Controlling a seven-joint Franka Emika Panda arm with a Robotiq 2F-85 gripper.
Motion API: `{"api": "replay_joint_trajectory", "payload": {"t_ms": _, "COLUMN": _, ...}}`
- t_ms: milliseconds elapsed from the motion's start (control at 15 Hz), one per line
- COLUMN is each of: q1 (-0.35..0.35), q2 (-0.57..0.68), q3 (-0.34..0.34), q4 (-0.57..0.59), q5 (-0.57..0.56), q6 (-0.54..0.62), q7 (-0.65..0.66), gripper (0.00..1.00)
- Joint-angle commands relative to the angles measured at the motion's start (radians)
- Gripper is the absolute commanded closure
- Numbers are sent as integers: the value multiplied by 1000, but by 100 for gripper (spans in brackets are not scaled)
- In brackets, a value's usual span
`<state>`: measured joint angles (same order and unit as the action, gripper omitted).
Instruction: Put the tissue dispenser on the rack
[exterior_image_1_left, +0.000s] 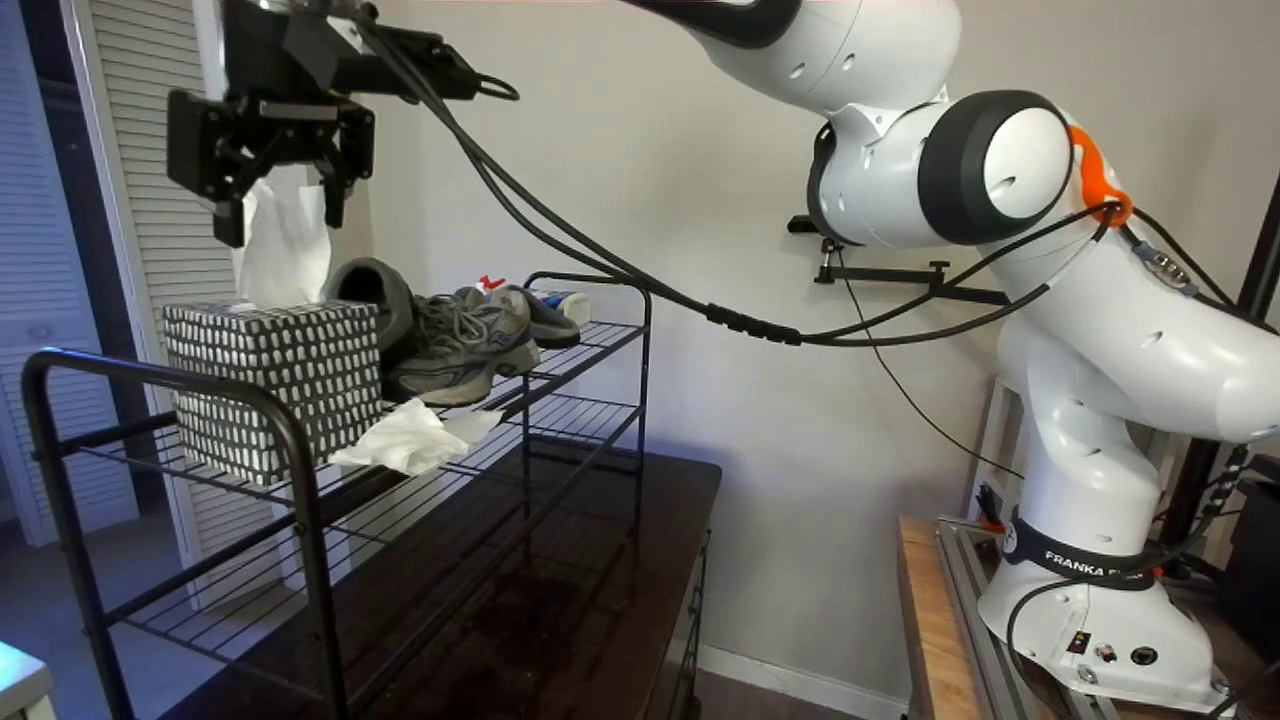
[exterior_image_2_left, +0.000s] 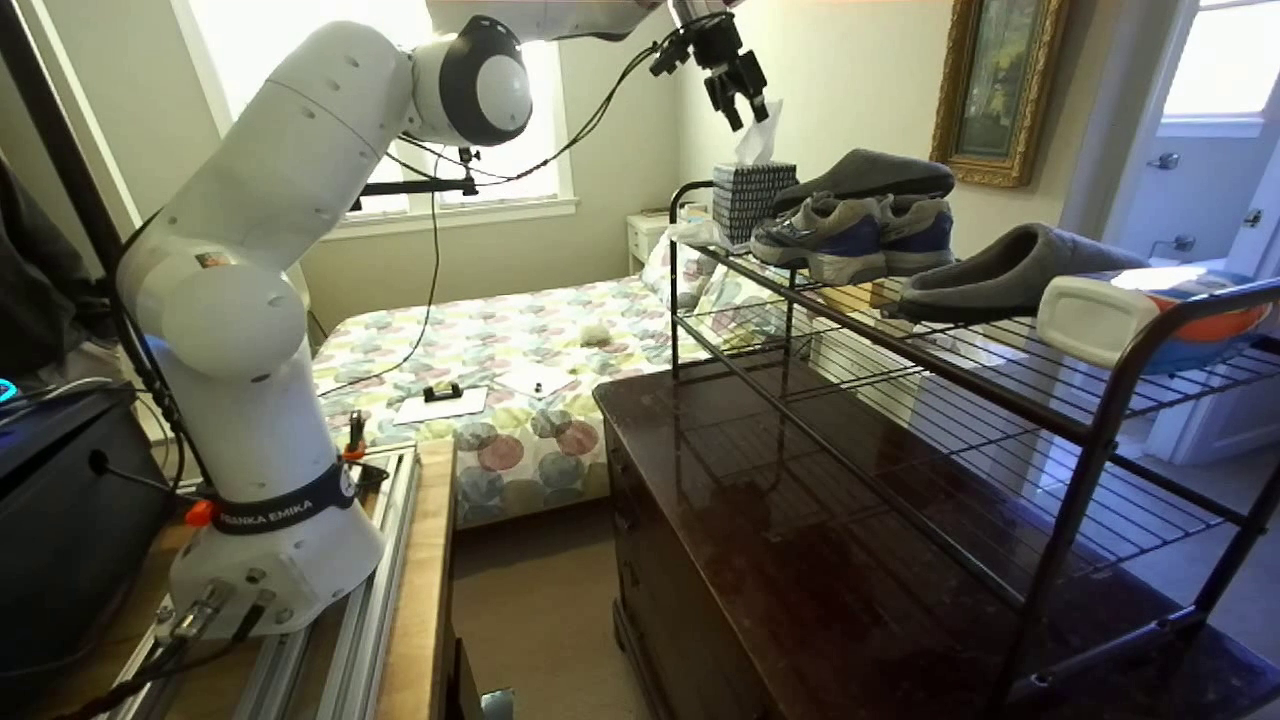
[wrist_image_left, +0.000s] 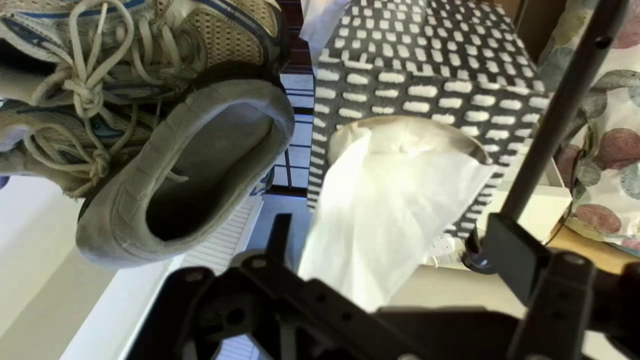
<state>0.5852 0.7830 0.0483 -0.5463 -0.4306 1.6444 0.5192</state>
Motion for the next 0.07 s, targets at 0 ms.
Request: {"api": "replay_joint_trajectory", "payload": {"t_ms": 0, "q1": 8, "q2": -10, "q3": 0, "q4": 8, "q5": -3, "q6": 0, "q7": -4, "gripper": 0}}
